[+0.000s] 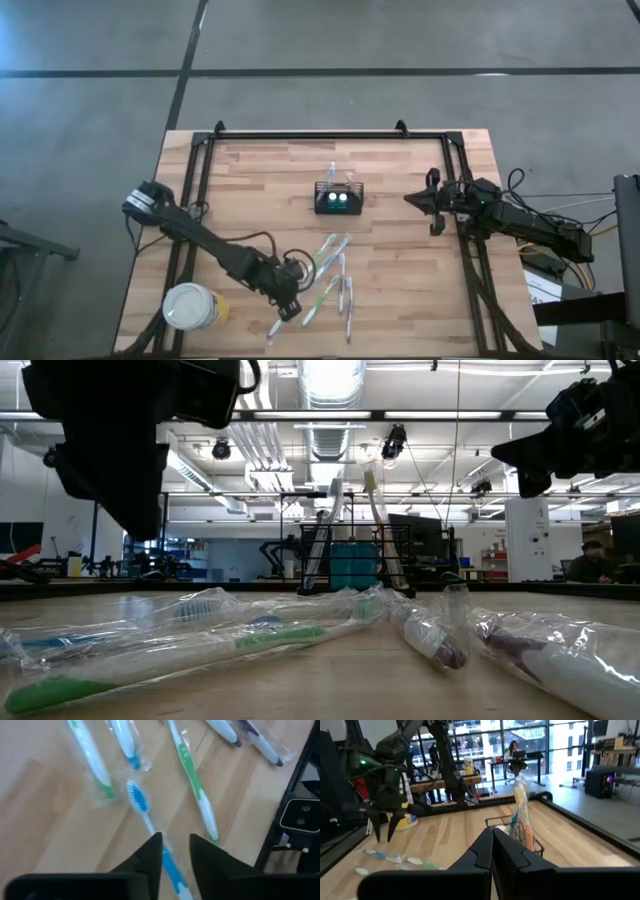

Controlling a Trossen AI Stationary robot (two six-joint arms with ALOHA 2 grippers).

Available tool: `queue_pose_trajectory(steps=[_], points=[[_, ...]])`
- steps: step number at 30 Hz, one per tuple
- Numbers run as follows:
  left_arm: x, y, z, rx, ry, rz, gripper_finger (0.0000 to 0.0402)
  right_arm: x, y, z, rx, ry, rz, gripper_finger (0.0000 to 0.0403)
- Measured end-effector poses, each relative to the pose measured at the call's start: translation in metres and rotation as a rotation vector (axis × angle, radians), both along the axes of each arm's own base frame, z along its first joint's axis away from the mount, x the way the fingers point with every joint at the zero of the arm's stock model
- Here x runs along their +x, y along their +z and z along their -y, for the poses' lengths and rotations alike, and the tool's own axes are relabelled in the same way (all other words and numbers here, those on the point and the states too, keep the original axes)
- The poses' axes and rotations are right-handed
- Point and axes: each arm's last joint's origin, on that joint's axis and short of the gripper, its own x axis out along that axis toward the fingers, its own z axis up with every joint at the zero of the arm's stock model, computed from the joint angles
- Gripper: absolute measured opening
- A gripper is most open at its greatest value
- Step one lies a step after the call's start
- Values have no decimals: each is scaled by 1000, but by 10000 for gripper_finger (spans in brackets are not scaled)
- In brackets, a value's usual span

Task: Pick & Place toothbrushing station
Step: Put the bottom blue toothbrush into the wire organizer

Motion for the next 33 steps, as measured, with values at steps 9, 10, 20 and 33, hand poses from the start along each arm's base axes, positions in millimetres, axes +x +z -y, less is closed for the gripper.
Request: queue_pose_trajectory(steps=[9,10,20,33], points=[[31,-3,15,65,-9,-162,169,0,-1,0,8,0,-6,8],[33,-3,16,89,-10,-197,170,0,-1,0,6,0,-4,8],[62,-20,27,170,-31,-329,171,0,2,0,-18,-4,19,8],[46,-46,18,206,31,-460,170,-1,7,0,-53,-6,65,8]])
